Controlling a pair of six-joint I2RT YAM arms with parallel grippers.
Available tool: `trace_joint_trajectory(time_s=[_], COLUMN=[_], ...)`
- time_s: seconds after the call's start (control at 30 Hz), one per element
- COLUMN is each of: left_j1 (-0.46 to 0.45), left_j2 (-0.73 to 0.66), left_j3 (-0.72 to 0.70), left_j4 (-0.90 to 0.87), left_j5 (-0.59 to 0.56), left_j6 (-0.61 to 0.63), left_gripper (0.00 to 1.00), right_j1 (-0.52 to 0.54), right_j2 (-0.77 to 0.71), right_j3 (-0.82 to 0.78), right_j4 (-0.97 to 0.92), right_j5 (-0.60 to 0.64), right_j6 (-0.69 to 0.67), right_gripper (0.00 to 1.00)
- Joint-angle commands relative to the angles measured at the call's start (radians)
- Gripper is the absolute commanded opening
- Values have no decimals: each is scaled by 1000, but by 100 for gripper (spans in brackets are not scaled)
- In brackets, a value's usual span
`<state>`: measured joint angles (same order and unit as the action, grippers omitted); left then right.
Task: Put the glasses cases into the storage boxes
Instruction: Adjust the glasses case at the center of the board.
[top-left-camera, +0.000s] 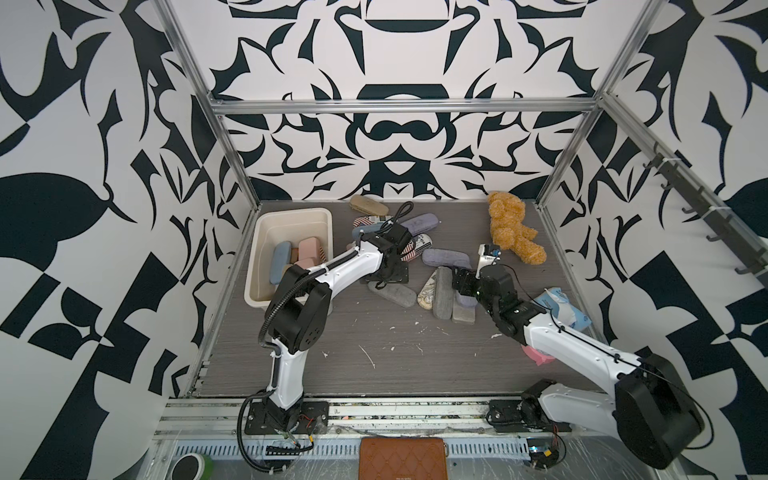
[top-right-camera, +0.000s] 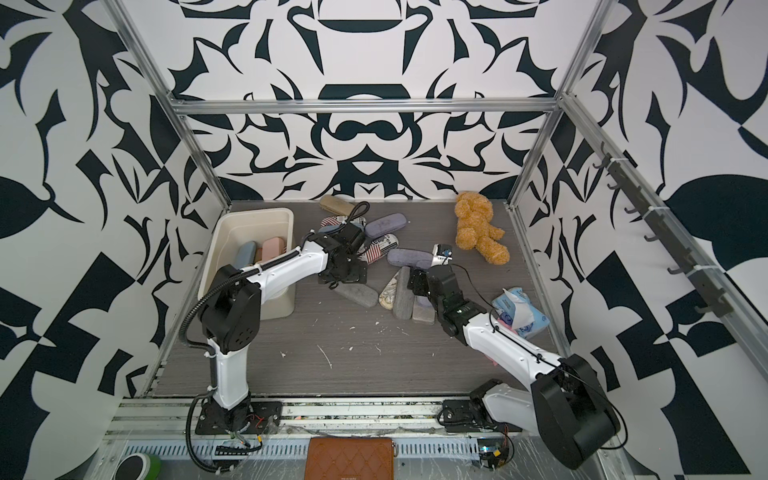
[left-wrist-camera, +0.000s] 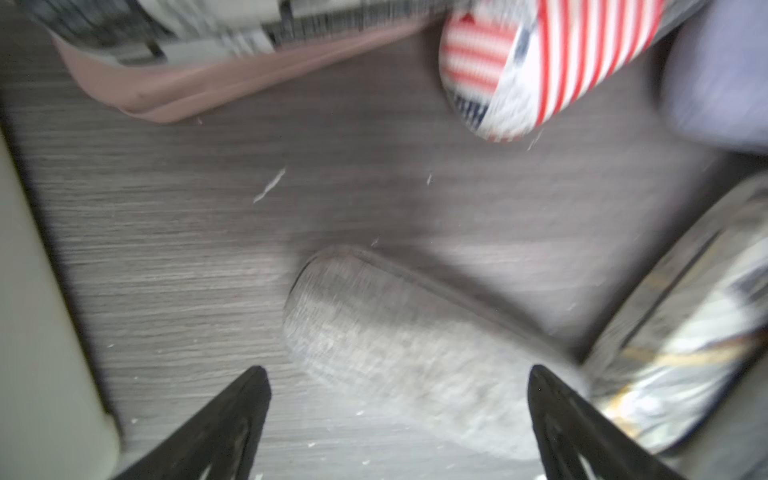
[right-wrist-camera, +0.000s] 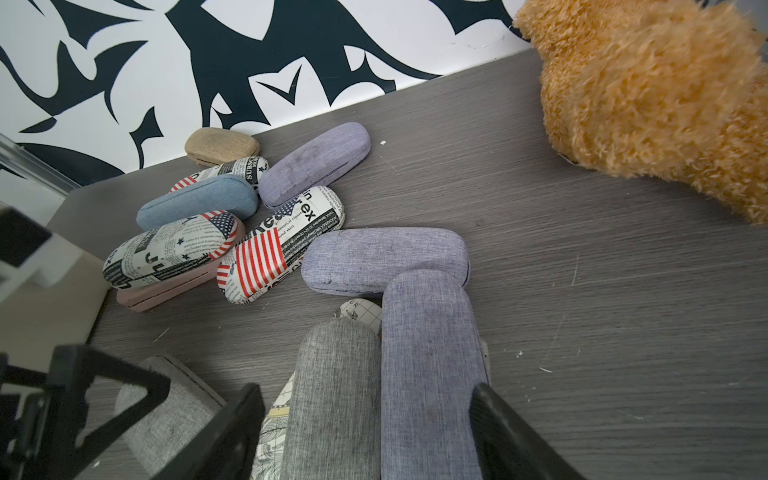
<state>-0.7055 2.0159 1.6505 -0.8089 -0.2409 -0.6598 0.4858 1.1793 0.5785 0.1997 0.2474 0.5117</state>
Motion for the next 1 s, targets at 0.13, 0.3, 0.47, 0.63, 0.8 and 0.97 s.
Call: trace_joint_trajectory(time_s=[0.13, 0.3, 0.47, 0.63, 0.8, 0.97], left_j1=[-61, -123, -132, -142, -143, -140], left_j2=[158, 127, 84, -2, -20, -15], left_j3=[141, 93, 2, -115, -148, -114], left_j4=[-155, -165, -172, -158, -116, -138], left_j5=[-90, -139, -135, -125, -118, -130], left_j6=[-120, -74, -74, -56, -19, 10], left_gripper=[99, 99, 99, 99, 100, 99], right_j1=[0, 0, 0, -1, -1, -1], right_j2=[-20, -25, -17, -22, -21, -33], right_j3=[-8, -11, -11, -11, -11, -12], right_j4=[31, 36, 43, 44, 43, 34], right_j5=[-3, -11, -27, -26, -27, -10], right_j6=[-20, -21, -21, -19, -16, -17], right_gripper=[83, 84, 84, 84, 84, 84])
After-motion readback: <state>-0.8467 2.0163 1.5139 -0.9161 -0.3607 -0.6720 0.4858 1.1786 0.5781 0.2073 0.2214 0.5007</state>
